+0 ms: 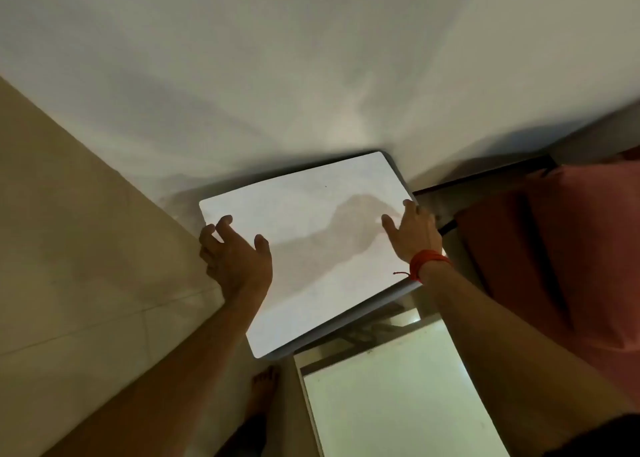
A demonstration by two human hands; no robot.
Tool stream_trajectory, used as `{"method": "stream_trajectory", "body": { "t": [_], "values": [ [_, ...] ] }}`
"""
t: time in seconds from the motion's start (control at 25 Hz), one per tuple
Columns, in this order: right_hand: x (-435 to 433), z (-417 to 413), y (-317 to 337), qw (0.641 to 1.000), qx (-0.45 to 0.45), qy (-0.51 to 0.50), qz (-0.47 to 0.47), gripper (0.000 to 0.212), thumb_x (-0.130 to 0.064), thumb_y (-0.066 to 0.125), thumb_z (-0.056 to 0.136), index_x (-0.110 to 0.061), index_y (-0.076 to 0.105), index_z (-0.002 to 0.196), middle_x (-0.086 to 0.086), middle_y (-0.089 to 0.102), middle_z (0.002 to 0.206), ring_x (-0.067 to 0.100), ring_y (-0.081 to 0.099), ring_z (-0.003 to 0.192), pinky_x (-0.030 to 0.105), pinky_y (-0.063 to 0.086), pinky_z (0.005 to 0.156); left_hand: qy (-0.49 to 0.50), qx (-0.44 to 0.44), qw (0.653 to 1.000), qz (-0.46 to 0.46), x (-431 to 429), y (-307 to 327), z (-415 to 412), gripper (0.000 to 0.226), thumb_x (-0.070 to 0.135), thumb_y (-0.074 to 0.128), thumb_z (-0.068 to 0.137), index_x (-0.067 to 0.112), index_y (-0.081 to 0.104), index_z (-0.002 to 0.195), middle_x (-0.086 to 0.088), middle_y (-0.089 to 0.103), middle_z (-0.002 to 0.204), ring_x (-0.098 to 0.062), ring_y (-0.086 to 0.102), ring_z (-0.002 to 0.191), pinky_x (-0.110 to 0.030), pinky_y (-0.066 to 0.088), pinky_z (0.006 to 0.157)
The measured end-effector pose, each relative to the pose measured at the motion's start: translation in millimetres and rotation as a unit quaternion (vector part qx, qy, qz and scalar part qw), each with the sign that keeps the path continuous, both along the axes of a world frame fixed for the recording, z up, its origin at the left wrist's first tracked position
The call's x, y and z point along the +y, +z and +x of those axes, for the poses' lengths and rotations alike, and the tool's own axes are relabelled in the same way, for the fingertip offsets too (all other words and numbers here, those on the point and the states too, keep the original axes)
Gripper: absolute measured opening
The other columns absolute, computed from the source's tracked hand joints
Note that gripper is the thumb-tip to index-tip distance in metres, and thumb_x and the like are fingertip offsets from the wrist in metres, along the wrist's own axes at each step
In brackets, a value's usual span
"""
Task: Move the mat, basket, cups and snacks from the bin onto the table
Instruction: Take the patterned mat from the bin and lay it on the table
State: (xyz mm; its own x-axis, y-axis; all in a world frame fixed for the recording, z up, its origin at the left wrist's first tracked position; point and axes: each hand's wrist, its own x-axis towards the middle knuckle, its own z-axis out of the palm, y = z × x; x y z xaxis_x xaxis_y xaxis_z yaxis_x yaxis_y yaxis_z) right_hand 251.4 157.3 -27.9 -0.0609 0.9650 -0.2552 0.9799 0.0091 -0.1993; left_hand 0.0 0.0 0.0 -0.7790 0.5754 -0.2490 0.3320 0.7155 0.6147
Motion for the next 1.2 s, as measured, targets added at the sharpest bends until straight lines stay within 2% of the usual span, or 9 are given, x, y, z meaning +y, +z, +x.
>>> {"method": "stream_trajectory", "body": {
  "t": [0.12, 0.4, 0.56, 0.68, 0.76, 0.88, 0.96, 1.08, 1.2],
  "values": [
    [18, 5, -17, 0.999, -0.023, -0.022, -0.033, 0.072, -0.054, 0.049, 0.1, -0.004, 0.037, 0.15, 0.024, 0.045, 0.149, 0.042, 0.039, 0.139, 0.054, 0.041, 0.109, 0.074, -0.032, 0.997, -0.015, 7, -11, -6, 0.063, 0.017, 0.068, 0.092, 0.015, 0.036, 0.146, -0.016, 0.029, 0.152, -0.041, 0.037, 0.135, -0.058, 0.045, 0.101],
    [40, 16, -42, 0.996, -0.023, -0.078, -0.047, 0.08, -0.062, 0.048, 0.097, -0.002, 0.036, 0.149, 0.025, 0.043, 0.147, 0.045, 0.042, 0.137, 0.059, 0.044, 0.107, 0.105, -0.089, 0.99, -0.022, 11, -27, -20, 0.08, 0.0, 0.071, 0.09, 0.013, 0.026, 0.155, -0.027, 0.039, 0.148, -0.046, 0.049, 0.13, -0.053, 0.047, 0.106],
    [43, 18, -44, 0.993, -0.019, -0.113, -0.012, 0.073, -0.057, 0.045, 0.1, 0.003, 0.043, 0.143, 0.029, 0.045, 0.142, 0.045, 0.046, 0.131, 0.057, 0.046, 0.104, 0.155, -0.116, 0.981, 0.012, 11, -30, -26, 0.07, 0.002, 0.065, 0.095, 0.006, 0.03, 0.155, -0.023, 0.044, 0.153, -0.041, 0.048, 0.138, -0.047, 0.044, 0.111],
    [46, 26, -35, 0.988, 0.046, -0.148, 0.01, 0.045, -0.031, 0.051, 0.104, 0.004, 0.055, 0.132, 0.029, 0.052, 0.132, 0.044, 0.058, 0.116, 0.05, 0.049, 0.099, 0.197, -0.114, 0.973, 0.038, 13, -24, -29, 0.042, 0.008, 0.062, 0.098, -0.003, 0.052, 0.138, -0.023, 0.062, 0.135, -0.039, 0.062, 0.122, -0.045, 0.051, 0.102],
    [44, 38, -21, 0.98, 0.096, -0.173, 0.015, 0.032, -0.017, 0.055, 0.102, 0.001, 0.061, 0.128, 0.028, 0.055, 0.131, 0.043, 0.061, 0.112, 0.048, 0.052, 0.098, 0.199, -0.108, 0.971, 0.076, 14, -15, -31, 0.026, 0.012, 0.06, 0.099, -0.003, 0.062, 0.12, -0.021, 0.069, 0.117, -0.033, 0.066, 0.101, -0.041, 0.052, 0.086],
    [27, 63, 7, 0.979, 0.101, -0.172, 0.048, 0.024, -0.018, 0.067, 0.096, -0.009, 0.068, 0.119, 0.022, 0.061, 0.124, 0.041, 0.063, 0.108, 0.048, 0.055, 0.093, 0.134, -0.077, 0.978, 0.139, 11, 1, -41, 0.023, 0.018, 0.056, 0.101, 0.004, 0.055, 0.082, -0.011, 0.058, 0.072, -0.019, 0.046, 0.063, -0.032, 0.036, 0.063],
    [5, 86, 29, 0.979, 0.1, -0.168, 0.064, 0.016, -0.024, 0.069, 0.094, -0.017, 0.071, 0.108, 0.013, 0.072, 0.107, 0.036, 0.067, 0.099, 0.048, 0.056, 0.088, 0.084, -0.048, 0.982, 0.161, 6, 15, -45, 0.03, 0.019, 0.056, 0.099, 0.005, 0.049, 0.074, -0.019, 0.052, 0.071, -0.023, 0.04, 0.061, -0.033, 0.029, 0.057],
    [-36, 126, 61, 0.973, 0.125, -0.182, 0.064, 0.011, -0.029, 0.065, 0.095, -0.022, 0.071, 0.102, 0.004, 0.07, 0.091, 0.03, 0.064, 0.088, 0.043, 0.054, 0.086, 0.03, -0.031, 0.982, 0.182, -5, 36, -39, 0.028, 0.021, 0.059, 0.1, 0.001, 0.055, 0.08, -0.033, 0.06, 0.088, -0.029, 0.045, 0.066, -0.035, 0.032, 0.061],
    [-90, 169, 91, 0.931, 0.26, -0.254, 0.031, 0.013, -0.021, 0.059, 0.101, -0.016, 0.069, 0.106, 0.01, 0.075, 0.089, 0.03, 0.068, 0.073, 0.037, 0.062, 0.069, -0.022, -0.085, 0.965, 0.247, -21, 68, -11, 0.031, 0.02, 0.057, 0.1, 0.015, 0.047, 0.071, -0.01, 0.048, 0.063, -0.009, 0.037, 0.053, -0.027, 0.029, 0.062]
  ]
}}
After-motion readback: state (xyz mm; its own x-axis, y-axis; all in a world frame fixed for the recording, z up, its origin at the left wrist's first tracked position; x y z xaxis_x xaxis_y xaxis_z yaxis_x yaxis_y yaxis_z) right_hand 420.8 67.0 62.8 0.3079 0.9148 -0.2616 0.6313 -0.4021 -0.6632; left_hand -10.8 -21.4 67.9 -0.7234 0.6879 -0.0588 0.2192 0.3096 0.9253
